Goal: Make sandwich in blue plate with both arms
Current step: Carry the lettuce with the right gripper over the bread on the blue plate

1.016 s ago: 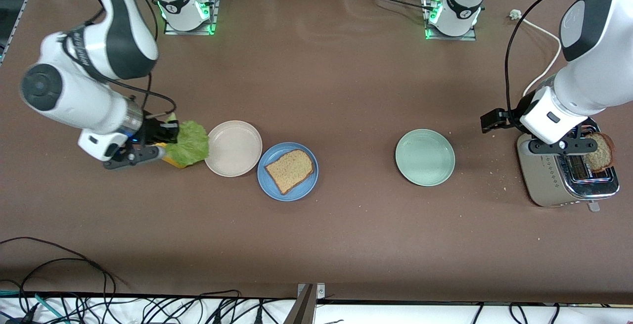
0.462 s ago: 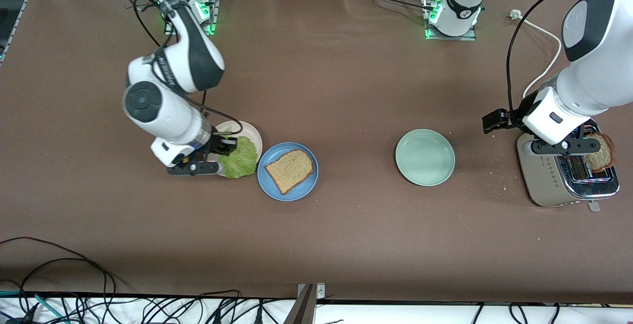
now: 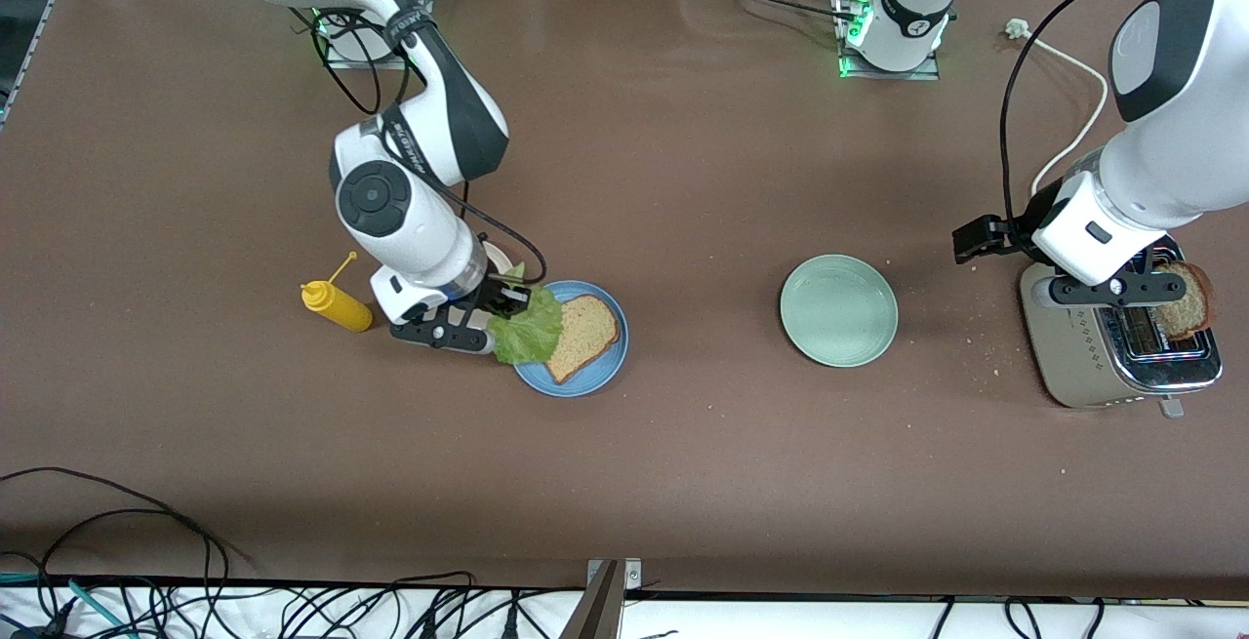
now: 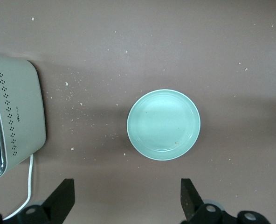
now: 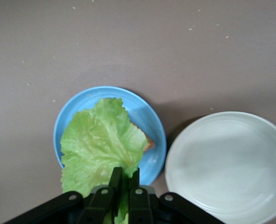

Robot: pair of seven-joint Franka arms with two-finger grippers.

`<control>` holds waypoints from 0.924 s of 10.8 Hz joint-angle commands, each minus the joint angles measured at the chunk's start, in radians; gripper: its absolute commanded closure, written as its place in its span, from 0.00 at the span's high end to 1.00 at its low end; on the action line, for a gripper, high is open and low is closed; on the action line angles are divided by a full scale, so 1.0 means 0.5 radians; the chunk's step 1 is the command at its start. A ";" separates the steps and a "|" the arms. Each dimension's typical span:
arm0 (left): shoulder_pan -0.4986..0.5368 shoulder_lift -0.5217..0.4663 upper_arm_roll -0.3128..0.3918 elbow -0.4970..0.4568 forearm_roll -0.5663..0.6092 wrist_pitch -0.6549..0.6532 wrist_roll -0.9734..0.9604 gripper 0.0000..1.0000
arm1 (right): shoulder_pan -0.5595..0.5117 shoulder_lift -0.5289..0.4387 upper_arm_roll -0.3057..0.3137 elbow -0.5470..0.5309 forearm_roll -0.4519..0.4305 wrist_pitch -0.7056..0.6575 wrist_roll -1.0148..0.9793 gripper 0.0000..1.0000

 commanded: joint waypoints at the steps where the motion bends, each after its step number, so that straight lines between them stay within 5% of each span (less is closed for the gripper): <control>1: 0.008 0.005 0.001 0.019 -0.036 0.000 -0.001 1.00 | 0.107 0.258 -0.024 0.264 -0.014 0.108 0.310 0.00; 5: 0.008 0.008 -0.002 0.019 -0.033 0.000 -0.001 1.00 | 0.169 0.399 -0.021 0.261 -0.192 0.243 0.415 0.00; 10: 0.008 0.005 0.001 0.019 -0.033 0.000 -0.001 1.00 | 0.202 0.434 -0.021 0.148 -0.207 0.385 0.421 0.00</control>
